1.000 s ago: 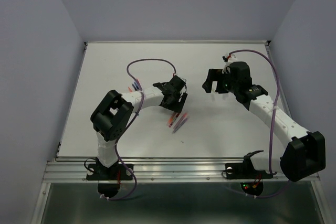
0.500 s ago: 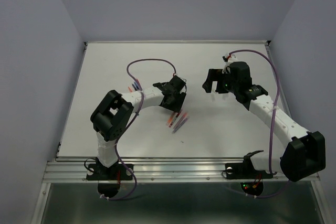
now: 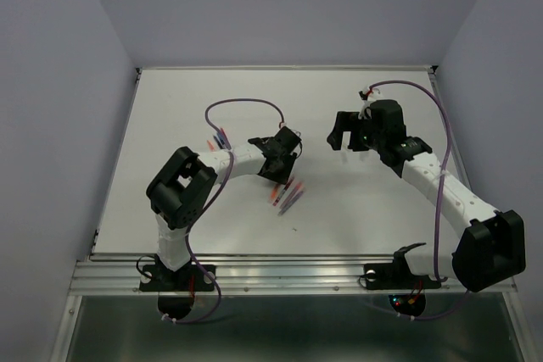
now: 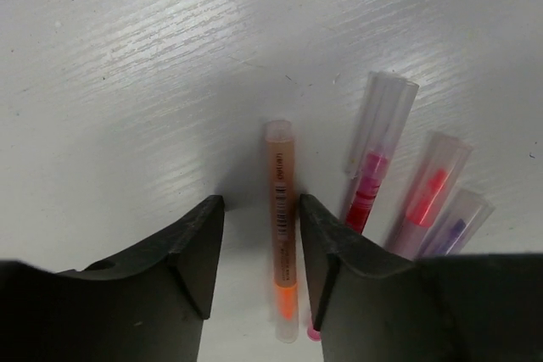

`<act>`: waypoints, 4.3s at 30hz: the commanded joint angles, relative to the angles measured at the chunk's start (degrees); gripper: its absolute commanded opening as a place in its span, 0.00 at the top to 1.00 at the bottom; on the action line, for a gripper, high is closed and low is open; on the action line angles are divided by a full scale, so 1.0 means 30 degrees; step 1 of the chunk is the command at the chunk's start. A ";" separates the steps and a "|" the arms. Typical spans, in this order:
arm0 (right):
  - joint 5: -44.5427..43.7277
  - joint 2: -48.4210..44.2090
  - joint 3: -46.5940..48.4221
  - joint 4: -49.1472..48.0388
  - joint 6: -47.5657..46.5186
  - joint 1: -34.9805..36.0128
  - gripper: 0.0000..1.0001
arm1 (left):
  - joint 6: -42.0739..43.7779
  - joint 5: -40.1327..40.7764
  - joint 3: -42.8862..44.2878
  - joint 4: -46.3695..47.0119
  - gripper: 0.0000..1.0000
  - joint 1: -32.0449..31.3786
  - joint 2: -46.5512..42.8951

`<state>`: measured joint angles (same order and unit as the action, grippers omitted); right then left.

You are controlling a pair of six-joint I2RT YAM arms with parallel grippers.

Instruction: Open the pen caps

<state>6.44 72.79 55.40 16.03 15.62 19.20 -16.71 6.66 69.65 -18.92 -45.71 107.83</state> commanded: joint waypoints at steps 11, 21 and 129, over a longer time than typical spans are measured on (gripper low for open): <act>-0.0359 -0.0154 -0.0067 -0.0891 -0.0079 0.0103 0.00 | -0.1577 0.0152 -0.0892 -0.0988 1.00 -0.0172 0.0823; 0.2830 -0.1265 -0.0827 -0.2909 -0.0900 0.0103 0.00 | -0.4477 0.3668 0.1363 -0.1431 1.00 0.1056 -0.2038; -0.2791 0.5647 -0.0770 0.0984 0.3613 -0.2006 0.87 | 0.3805 -0.5470 -0.4966 0.7770 1.00 0.6918 -1.3327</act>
<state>-0.93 89.78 50.57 18.11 27.18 13.28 -13.37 -6.17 52.86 2.98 -24.45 68.82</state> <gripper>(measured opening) 0.199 0.211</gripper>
